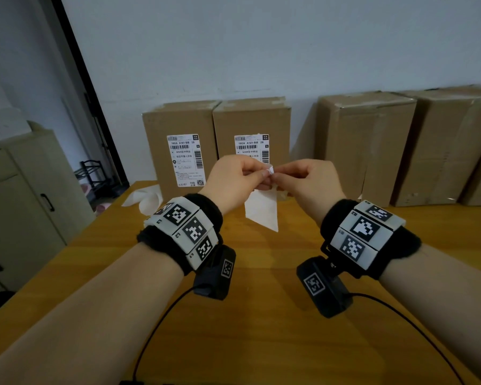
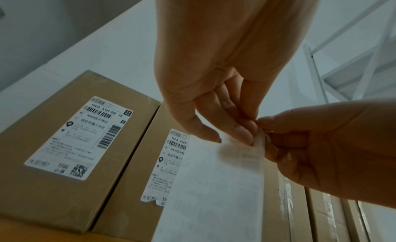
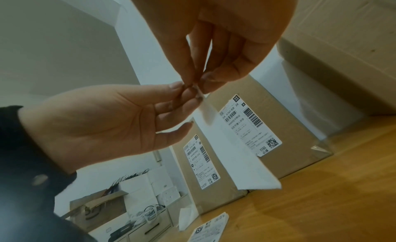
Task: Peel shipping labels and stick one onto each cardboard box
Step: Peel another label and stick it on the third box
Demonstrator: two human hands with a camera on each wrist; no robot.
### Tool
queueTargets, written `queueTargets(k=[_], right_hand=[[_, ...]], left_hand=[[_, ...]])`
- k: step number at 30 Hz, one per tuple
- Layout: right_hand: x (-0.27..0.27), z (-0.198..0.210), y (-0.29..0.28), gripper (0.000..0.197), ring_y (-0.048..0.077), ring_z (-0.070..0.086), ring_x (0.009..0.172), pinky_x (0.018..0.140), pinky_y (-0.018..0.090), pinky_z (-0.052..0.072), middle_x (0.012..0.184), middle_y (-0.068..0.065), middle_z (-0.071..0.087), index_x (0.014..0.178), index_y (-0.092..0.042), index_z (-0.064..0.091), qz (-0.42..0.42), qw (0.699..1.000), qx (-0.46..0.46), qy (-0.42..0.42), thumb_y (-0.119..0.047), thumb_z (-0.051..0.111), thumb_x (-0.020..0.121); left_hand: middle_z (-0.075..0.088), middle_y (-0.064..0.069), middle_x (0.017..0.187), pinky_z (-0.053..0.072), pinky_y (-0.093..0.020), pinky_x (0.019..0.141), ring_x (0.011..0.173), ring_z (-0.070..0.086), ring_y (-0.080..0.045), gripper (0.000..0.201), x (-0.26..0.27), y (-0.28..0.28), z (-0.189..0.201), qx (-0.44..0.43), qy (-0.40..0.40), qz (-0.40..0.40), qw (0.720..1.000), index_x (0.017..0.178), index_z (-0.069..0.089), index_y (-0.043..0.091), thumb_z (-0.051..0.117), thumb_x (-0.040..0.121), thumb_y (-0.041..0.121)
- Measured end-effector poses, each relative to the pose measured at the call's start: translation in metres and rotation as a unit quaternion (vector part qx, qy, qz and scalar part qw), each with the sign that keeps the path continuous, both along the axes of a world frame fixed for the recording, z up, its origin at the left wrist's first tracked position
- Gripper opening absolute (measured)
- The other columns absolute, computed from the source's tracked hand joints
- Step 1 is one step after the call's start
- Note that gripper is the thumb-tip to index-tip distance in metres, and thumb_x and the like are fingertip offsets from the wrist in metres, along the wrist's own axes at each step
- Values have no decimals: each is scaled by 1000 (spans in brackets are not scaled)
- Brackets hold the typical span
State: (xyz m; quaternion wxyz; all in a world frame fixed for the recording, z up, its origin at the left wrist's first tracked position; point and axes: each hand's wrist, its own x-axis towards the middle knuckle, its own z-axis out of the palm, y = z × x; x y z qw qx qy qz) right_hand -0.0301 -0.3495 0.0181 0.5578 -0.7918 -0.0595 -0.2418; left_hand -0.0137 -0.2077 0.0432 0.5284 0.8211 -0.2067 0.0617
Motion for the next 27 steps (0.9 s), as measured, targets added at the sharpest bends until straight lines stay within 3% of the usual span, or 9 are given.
queueTargets(k=[4, 9, 14, 18, 19, 21, 24, 27], right_hand=[[-2, 1, 1, 12, 2, 62, 66, 61, 13, 45, 72, -7, 68, 90, -12, 74, 2, 1000, -10, 9, -18, 67, 82], [-5, 2, 4, 11, 0, 60, 61, 54, 6, 45, 68, -7, 66, 84, -15, 73, 8, 999, -31, 22, -18, 62, 86], [-7, 3, 5, 15, 4, 60, 58, 51, 8, 45, 66, -3, 64, 75, -16, 67, 9, 999, -18, 35, -13, 59, 88], [-5, 3, 3, 12, 10, 60, 59, 57, 20, 49, 72, 0, 64, 81, -11, 64, -10, 997, 54, 61, -10, 55, 89], [-5, 4, 2, 12, 10, 60, 60, 58, 21, 50, 73, 1, 64, 83, -11, 63, -16, 995, 75, 70, -10, 54, 90], [-5, 3, 0, 13, 10, 59, 60, 58, 20, 50, 74, 2, 64, 81, -11, 62, -26, 989, 115, 89, -9, 53, 90], [-4, 1, -3, 14, 11, 59, 59, 56, 20, 50, 70, 4, 62, 79, -10, 62, -30, 980, 163, 110, -8, 53, 90], [-3, 0, -3, 13, 16, 61, 59, 56, 23, 52, 69, 9, 62, 81, -6, 60, -20, 969, 209, 128, -4, 51, 91]], left_hand=[[70, 2, 80, 51, -5, 64, 74, 67, -1, 14, -1, 2, 2, 48, -35, 8, 998, 98, 70, 10, 58, 92, 14], [68, 10, 78, 51, -11, 72, 77, 67, 1, 12, -4, 1, 2, 134, -96, 29, 986, 91, 67, 16, 56, 93, 20], [65, 13, 77, 52, -14, 73, 78, 67, -1, 11, -4, 0, 1, 140, -88, 33, 986, 87, 64, 18, 55, 93, 17], [67, 3, 87, 48, -8, 51, 66, 66, 2, 11, 0, 4, 0, 60, 0, 55, 997, 94, 59, 13, 49, 96, 15], [67, -1, 92, 51, -10, 51, 64, 65, 0, 12, 0, 7, 2, 34, 33, 65, 997, 97, 59, 12, 47, 97, 15], [66, -8, 100, 56, -17, 60, 65, 65, -5, 16, 1, 13, 3, -33, 105, 80, 991, 104, 58, 7, 46, 97, 14], [65, -9, 91, 58, -21, 62, 65, 63, -9, 18, 3, 24, 1, -138, 191, 102, 966, 110, 56, 2, 46, 96, 9], [64, -14, 100, 58, -28, 77, 74, 66, -13, 10, 5, 36, -2, -225, 240, 102, 939, 95, 55, 1, 45, 96, 4]])
